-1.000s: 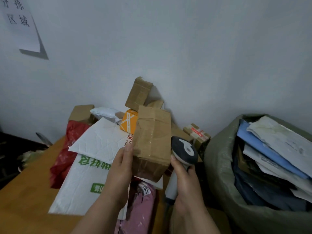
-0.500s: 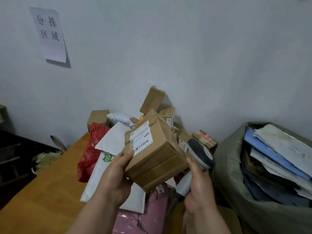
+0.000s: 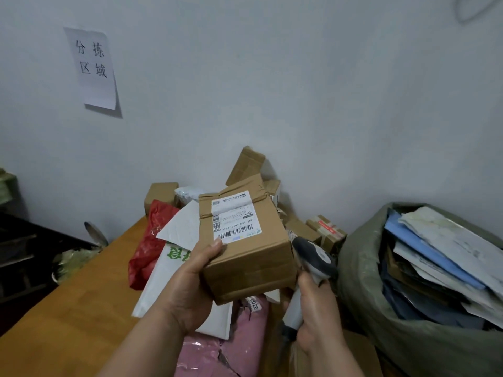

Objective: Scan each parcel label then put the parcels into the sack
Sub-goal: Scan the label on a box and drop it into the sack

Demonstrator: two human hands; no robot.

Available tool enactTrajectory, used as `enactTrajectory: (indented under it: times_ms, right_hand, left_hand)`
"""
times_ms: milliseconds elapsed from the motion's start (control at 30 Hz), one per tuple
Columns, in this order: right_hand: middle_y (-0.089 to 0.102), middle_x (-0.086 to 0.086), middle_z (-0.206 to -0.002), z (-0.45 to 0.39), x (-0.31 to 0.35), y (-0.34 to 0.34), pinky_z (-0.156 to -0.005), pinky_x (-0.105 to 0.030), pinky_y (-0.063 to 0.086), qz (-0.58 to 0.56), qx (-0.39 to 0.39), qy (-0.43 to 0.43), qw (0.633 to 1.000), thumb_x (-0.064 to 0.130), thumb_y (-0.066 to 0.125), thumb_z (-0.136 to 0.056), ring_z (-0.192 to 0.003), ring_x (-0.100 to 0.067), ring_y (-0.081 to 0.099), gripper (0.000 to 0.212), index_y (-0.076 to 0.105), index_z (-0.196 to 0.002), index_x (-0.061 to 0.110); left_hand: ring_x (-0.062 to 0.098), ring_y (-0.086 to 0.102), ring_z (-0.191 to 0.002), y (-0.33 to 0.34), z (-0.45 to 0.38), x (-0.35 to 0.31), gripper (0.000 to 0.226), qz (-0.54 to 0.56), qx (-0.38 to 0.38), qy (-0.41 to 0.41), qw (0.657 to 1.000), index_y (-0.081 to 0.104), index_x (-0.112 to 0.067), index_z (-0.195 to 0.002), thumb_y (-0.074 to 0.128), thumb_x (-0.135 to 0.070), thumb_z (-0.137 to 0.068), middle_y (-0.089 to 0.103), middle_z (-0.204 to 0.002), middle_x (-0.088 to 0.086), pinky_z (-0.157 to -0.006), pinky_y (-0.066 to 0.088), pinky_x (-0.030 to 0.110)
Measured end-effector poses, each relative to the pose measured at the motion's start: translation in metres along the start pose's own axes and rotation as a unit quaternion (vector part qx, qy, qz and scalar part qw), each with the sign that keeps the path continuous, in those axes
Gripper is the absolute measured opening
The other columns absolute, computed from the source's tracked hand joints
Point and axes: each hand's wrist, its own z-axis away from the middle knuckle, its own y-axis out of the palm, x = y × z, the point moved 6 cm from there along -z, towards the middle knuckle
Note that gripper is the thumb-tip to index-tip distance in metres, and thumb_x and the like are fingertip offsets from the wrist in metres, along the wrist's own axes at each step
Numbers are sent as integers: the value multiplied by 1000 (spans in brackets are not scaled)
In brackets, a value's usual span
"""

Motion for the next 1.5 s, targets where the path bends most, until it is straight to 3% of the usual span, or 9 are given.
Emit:
enactTrajectory:
  times_ms: [133, 200, 367, 500, 700, 933, 1133, 1333, 1500]
  right_hand:
    - [70, -11, -91, -3, 10, -11, -69, -38, 55, 34, 8, -1, 999, 18, 70, -89, -82, -30, 68, 18, 60, -103, 20]
    - [70, -8, -89, -4, 19, -22, -61, -32, 52, 29, -1, -18, 999, 22, 73, -87, -80, -25, 68, 18, 61, -101, 22]
    - [70, -6, -81, -5, 50, -47, -56, -31, 49, 34, 28, -67, 997, 26, 74, -87, -74, -20, 68, 18, 65, -102, 22]
    - [67, 0, -59, 4, 63, -41, -49, -27, 51, 82, 148, -71, 983, 25, 75, -87, -51, -12, 64, 15, 70, -96, 14]
    - [66, -4, -65, 19, 68, -34, -61, -35, 51, 157, 246, -86, 953, 16, 72, -86, -63, -19, 62, 17, 68, -101, 12]
    - [65, -3, -63, 31, 70, -30, -64, -36, 51, 169, 278, -92, 941, 9, 70, -85, -62, -19, 61, 14, 66, -97, 14]
    - [65, -4, -63, 35, 65, -31, -64, -38, 50, 175, 286, -85, 938, 13, 73, -84, -63, -19, 61, 14, 68, -97, 13]
    - [64, -5, -63, 38, 65, -33, -64, -37, 49, 184, 292, -75, 936, 28, 73, -68, -64, -20, 60, 31, 70, -94, 11]
    - [64, -5, -65, 34, 65, -37, -65, -38, 49, 176, 295, -71, 937, 30, 71, -64, -66, -21, 59, 40, 69, -98, 9]
  left_hand:
    - [29, 70, -107, 9, -4, -1, 95, -94, -27, 55, 994, 46, -36, -142, 86, -38, -56, 70, -125, 5, -88, 57, 53]
    - [29, 72, -103, 9, -5, 0, 108, -99, -77, 89, 988, 41, -38, -144, 89, -38, -47, 66, -129, 5, -84, 58, 48]
    - [25, 73, -102, 14, -6, 13, 103, -71, -131, 136, 979, 41, -47, -135, 93, -30, -47, 63, -129, -1, -74, 60, 37]
    - [26, 71, -105, 19, -7, 17, 120, -70, -147, 144, 976, 31, -46, -148, 97, -40, -47, 61, -133, 0, -89, 57, 44]
    - [21, 72, -103, 28, -5, 15, 103, -100, -161, 167, 968, 30, -48, -150, 79, -56, -59, 65, -131, -2, -91, 57, 45]
    - [28, 60, -122, 17, -4, 18, 96, -132, -195, 160, 959, 25, -55, -149, 73, -62, -66, 44, -151, 2, -102, 50, 52]
    - [19, 67, -110, 13, 0, 17, 93, -125, -210, 163, 956, 27, -53, -150, 72, -57, -69, 51, -144, -1, -65, 57, 23]
    - [23, 68, -112, 16, 1, 18, 95, -113, -199, 171, 958, 28, -50, -150, 75, -53, -67, 52, -145, 0, -88, 59, 42]
    - [22, 71, -105, 22, 1, 22, 94, -112, -197, 167, 960, 30, -52, -149, 77, -52, -67, 55, -141, 0, -74, 62, 35]
